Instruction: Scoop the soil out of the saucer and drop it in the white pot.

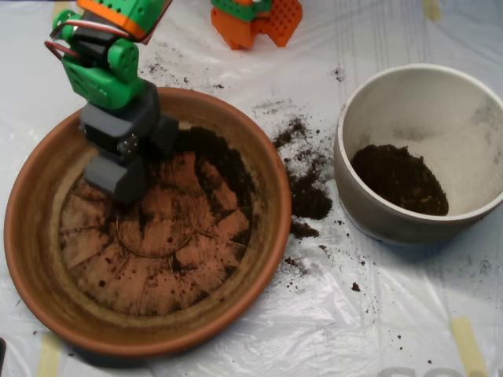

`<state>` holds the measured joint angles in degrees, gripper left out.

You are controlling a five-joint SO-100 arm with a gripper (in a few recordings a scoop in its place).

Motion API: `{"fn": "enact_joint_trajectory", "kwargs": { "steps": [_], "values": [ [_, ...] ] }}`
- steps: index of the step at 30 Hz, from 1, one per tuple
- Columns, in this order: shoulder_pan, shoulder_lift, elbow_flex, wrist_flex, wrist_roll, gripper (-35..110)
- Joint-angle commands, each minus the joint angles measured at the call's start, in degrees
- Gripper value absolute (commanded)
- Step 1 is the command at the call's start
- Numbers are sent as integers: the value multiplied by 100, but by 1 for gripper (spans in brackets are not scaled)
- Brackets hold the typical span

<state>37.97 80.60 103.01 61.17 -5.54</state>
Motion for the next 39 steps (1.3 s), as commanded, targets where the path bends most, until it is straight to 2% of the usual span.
{"fn": "enact_joint_trajectory", "kwargs": {
  "steps": [1,7,13,21,31,39],
  "values": [
    [-26,466,316,-26,-114,11],
    [-325,861,817,-141,-132,0],
    [-888,853,835,26,-123,0],
    [-1749,1063,-510,932,176,-1],
    [-3173,2373,-2391,2452,343,-1],
    [-4368,2997,-2619,2373,-114,-1]
  ]
}}
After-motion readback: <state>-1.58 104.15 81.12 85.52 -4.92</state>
